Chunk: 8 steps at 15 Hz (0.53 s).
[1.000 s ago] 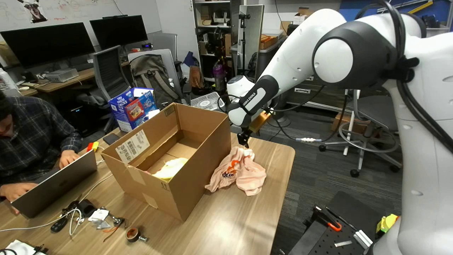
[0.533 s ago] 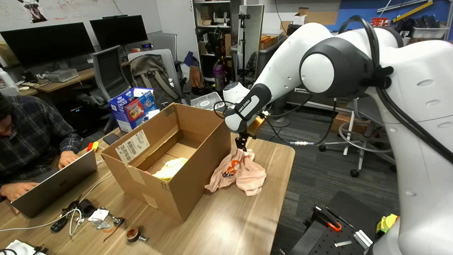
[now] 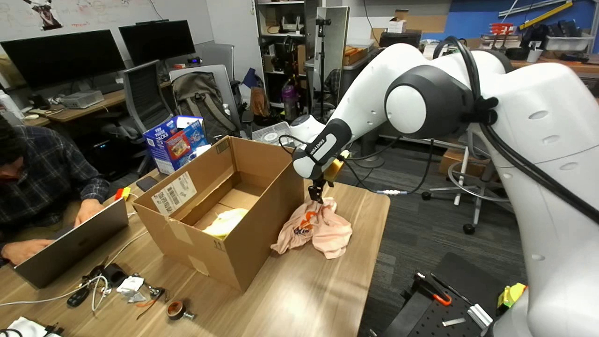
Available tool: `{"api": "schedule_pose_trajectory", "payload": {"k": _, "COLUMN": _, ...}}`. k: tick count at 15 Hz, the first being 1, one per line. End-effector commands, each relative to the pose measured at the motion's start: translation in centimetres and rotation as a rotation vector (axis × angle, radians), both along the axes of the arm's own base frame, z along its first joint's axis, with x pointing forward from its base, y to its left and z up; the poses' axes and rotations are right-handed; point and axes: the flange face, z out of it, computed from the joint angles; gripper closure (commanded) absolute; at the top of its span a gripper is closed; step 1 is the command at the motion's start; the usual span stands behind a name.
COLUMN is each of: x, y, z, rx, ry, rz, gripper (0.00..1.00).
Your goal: Put the clothes on the side in the box
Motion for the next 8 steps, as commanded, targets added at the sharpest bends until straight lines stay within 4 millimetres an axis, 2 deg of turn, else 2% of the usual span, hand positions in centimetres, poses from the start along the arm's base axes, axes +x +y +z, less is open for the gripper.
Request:
{"api": "schedule_pose_trajectory", "payload": {"k": 1, "x": 1.6, "y": -0.7, "z": -0.7, "rx": -0.005, "ry": -0.015, "rz": 0.023, "gripper": 0.0}}
{"api": "schedule_pose_trajectory", "payload": {"k": 8, "x": 1.4, "y": -2.0, "z": -3.1, "rx": -0.001, "ry": 0.013, "rz": 0.012, "gripper": 0.0}}
